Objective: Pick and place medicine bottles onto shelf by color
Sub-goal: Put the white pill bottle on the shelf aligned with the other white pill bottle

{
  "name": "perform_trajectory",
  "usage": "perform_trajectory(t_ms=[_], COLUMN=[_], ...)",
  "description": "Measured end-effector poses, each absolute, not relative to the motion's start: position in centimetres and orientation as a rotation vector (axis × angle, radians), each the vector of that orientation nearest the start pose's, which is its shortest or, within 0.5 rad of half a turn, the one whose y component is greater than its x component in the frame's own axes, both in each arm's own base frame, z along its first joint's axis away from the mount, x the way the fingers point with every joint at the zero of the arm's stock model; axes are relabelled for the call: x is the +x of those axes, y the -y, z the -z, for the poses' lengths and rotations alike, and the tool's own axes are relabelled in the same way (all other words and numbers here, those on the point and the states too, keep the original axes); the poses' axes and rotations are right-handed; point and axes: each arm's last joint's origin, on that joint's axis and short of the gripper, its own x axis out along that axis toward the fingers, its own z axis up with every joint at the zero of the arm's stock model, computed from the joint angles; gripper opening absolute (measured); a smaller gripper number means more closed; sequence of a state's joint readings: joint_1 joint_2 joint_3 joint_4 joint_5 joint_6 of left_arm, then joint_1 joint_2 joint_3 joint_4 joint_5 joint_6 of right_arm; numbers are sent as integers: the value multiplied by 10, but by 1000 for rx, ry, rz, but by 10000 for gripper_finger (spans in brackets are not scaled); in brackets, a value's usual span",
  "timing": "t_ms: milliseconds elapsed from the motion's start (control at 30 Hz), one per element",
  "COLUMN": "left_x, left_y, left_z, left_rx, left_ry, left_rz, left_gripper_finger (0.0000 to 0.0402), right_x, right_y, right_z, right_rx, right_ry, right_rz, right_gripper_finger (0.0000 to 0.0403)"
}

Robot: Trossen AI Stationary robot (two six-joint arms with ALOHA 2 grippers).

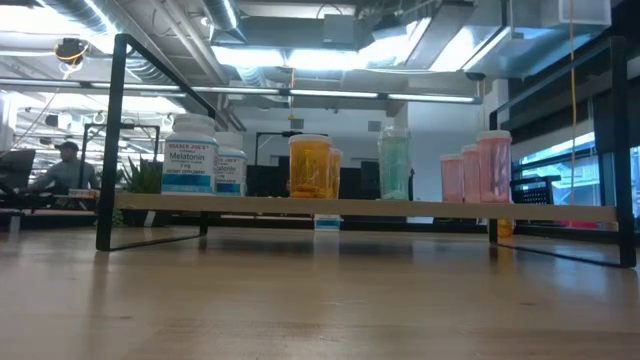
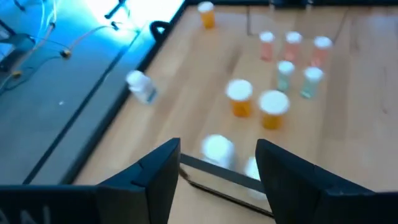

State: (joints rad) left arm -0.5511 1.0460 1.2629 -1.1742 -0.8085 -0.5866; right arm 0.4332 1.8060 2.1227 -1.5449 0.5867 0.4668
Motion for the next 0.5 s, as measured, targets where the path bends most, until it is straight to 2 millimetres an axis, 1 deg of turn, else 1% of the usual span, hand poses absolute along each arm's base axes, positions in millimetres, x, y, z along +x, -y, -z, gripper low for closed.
perform_trajectory(t_ms=[100,200,267,367,500], left_x=[147,150,156,167,183], left_y=[45,28,18,3,-24], left_z=[-384,-397,-405,-413,-412], left_rx=[58,84,130,179,165], left_ry=[-600,-522,-469,-417,-414], left_rz=[-437,-422,-397,-366,-360], left_gripper_finger=[203,203,203,203,203], right_x=[304,310,311,314,312], right_y=[-113,-104,-98,-91,-82], right_z=[-415,-419,-419,-419,-423], right_rx=[-116,-53,-25,-11,-19], right_ry=[-946,-922,-930,-931,-928], right_rz=[379,365,360,376,384], right_gripper_finger=[180,180,180,180,180])
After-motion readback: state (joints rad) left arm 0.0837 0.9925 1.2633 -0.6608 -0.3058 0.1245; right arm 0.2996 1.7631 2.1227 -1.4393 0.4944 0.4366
